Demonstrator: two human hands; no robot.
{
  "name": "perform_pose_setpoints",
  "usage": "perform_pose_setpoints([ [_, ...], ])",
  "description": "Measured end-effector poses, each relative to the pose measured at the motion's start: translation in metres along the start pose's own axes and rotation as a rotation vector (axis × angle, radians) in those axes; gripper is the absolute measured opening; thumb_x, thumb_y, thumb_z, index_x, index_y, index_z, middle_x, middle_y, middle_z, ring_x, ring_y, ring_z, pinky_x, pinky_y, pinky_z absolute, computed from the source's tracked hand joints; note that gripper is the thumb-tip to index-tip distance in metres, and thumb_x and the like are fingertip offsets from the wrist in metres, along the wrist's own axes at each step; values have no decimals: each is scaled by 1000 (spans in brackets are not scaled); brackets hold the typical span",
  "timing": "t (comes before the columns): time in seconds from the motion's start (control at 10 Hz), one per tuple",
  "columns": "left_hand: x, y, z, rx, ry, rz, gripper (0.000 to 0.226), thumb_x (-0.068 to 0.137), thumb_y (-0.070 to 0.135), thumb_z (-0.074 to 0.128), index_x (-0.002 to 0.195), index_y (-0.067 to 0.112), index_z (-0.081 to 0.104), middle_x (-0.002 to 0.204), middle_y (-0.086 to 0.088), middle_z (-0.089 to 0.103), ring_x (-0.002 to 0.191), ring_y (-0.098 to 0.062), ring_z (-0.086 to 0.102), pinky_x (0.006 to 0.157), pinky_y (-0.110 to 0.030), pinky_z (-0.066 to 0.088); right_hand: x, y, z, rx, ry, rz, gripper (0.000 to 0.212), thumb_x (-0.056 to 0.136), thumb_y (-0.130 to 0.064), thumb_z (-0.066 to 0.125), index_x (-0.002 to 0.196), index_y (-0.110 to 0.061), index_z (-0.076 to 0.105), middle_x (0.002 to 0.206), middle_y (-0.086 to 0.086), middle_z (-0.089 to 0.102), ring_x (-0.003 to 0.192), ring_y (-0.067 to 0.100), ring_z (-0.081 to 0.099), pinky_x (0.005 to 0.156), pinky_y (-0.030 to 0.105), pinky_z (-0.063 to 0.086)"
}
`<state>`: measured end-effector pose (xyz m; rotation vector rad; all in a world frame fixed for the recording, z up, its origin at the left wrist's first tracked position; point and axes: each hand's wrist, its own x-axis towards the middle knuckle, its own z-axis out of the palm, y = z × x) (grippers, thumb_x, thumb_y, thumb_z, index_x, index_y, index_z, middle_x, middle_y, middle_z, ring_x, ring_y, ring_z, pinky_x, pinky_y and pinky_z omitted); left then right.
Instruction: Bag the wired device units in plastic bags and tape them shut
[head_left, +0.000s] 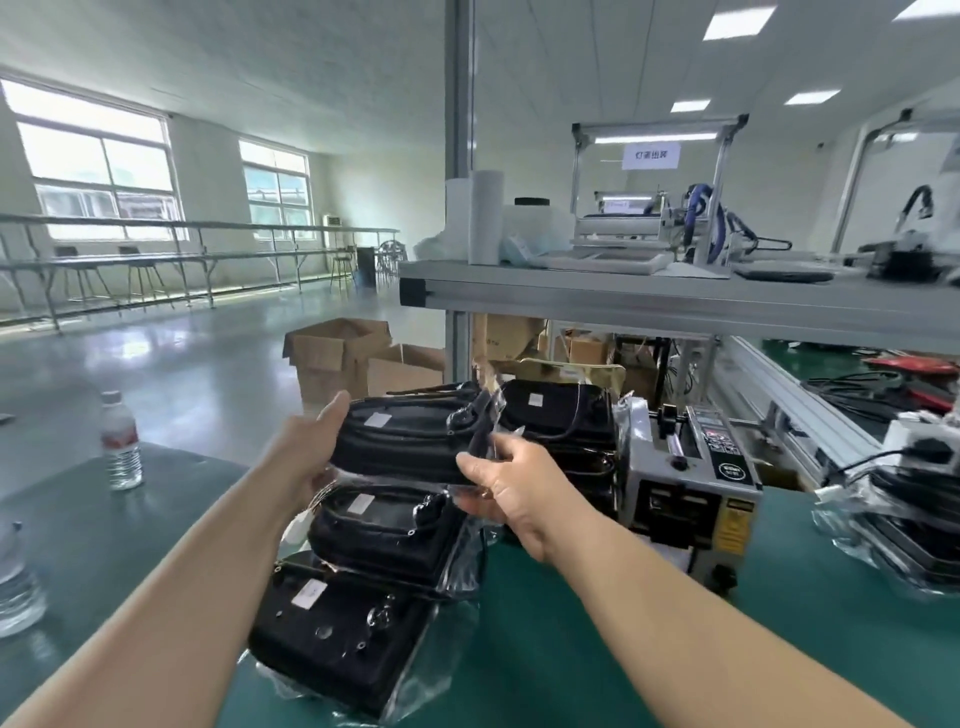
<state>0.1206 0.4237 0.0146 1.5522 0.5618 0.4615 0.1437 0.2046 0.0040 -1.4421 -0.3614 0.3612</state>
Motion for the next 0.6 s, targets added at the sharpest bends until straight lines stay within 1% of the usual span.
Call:
perform_pose_setpoints([
  [0.1,19,-11,0,70,88,16,42,97,43,57,75,8,64,60,-4,62,56,-18,52,53,-27,41,11,11,8,-43,18,23,13,94,-11,67,100,-21,62,98,3,71,78,14,69,60,22,58],
  [0.2,32,-28,-2,168,133,24,47,96,43,56,65,8,60,46,-1,60,52,-22,53,56,-30,41,19,19,11,-110,35,19,11,93,-17,70,96,-24,63,95,-3,71,68,6,69,57,17,54],
  [0.3,40,-43,-6,273,160,34,53,95,52,52,72,7,68,75,-14,71,74,-32,65,77,-39,51,21,26,12,-165,77,-3,37,91,-26,73,125,-18,63,108,-6,71,83,5,68,64,14,52],
  [0.4,47,-51,-9,367,166,73,51,95,57,48,70,16,65,83,-13,70,81,-33,65,88,-45,52,21,39,11,-176,114,-53,55,87,-37,76,137,-25,57,100,-24,64,94,-4,61,81,10,44],
  [0.5,46,-49,-7,410,190,99,46,96,55,48,72,19,65,86,-12,70,79,-30,63,88,-46,52,17,43,13,-180,119,-39,56,89,-44,72,140,-30,52,90,-33,55,84,-14,53,68,2,38],
  [0.6,37,-45,-6,525,329,151,49,95,55,51,118,15,66,119,-15,64,109,-37,58,99,-50,46,10,46,11,-161,124,-54,64,89,-47,69,145,-30,44,103,-28,57,97,-6,56,90,14,45],
])
